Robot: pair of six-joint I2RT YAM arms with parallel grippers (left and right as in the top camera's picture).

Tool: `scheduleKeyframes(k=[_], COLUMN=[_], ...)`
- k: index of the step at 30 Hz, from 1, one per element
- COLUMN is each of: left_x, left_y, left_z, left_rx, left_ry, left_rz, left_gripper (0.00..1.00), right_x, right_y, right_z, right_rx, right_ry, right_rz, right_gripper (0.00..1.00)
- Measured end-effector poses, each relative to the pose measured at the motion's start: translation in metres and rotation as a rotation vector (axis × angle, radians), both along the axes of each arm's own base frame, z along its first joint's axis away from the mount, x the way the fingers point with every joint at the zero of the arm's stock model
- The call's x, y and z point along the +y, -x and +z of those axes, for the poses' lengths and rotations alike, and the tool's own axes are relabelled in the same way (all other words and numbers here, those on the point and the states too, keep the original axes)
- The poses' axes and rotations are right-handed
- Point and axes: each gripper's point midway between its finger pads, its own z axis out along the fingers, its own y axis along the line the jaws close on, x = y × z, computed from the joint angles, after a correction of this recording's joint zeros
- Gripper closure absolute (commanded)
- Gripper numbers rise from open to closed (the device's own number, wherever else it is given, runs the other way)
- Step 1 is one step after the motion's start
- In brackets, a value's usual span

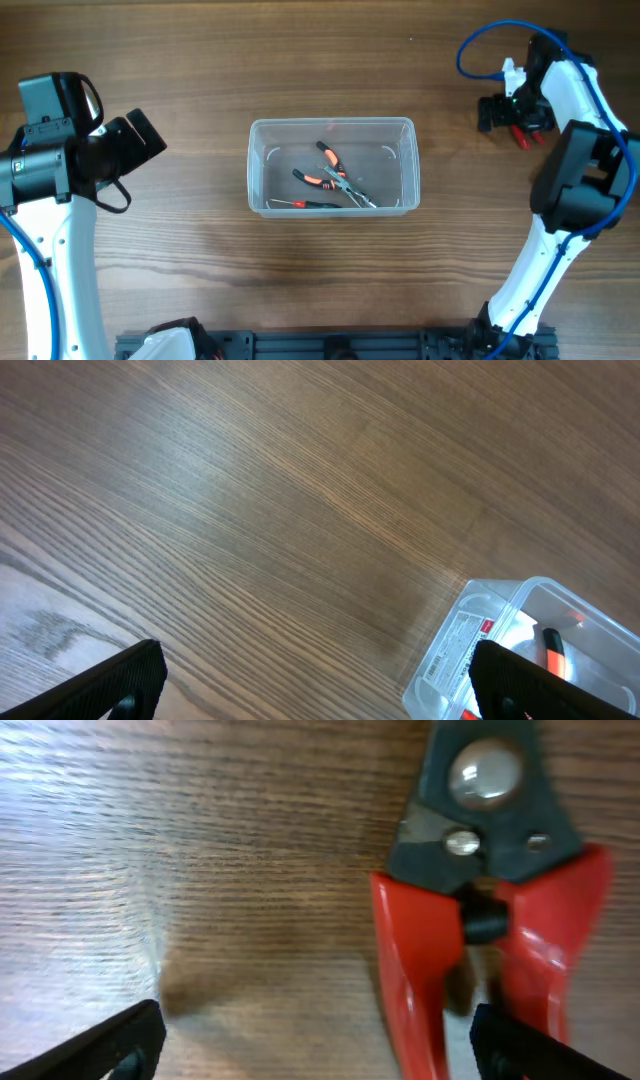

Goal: Pack container
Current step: 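Move the right gripper to the red shears and grasp them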

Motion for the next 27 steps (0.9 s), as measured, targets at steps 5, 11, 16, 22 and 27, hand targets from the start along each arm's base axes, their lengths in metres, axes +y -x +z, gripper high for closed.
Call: scheduleKeyframes(k=[5, 11, 16, 22, 27], left_x=[0.0000, 0.0000, 0.0001, -0.0004, -0.0005], left_y=[0.0000, 0.0000, 0.0000, 0.0020, 0.0024], left_z=[0.0000, 0.0000, 0.0000, -0.0011, -0.0013], left_rx=[0.000, 0.000, 0.000, 0.009, 0.011], left_ry=[0.000, 0.000, 0.000, 0.002, 0.002], left_rz=[0.000, 0.000, 0.000, 0.000, 0.000], left_gripper=[0.00, 0.00, 0.00, 0.00, 0.00], right_x=[0.0012, 0.0007, 0.0006, 0.0001, 0.0004], right_y=[-0.0033, -0.0044, -0.0041, -0.0040, -0.0036], right_z=[-0.0021, -0.0025, -0.0025, -0.0025, -0.0025], right_rx=[-0.014, -0.020, -0.019, -0.019, -0.017], right_ry=[-0.008, -0.008, -0.008, -0.005, -0.007], right_rz=[-0.004, -0.022, -0.025, -0.033, -0.044], right_gripper=[0.39, 0.67, 0.77, 0.88, 0.96])
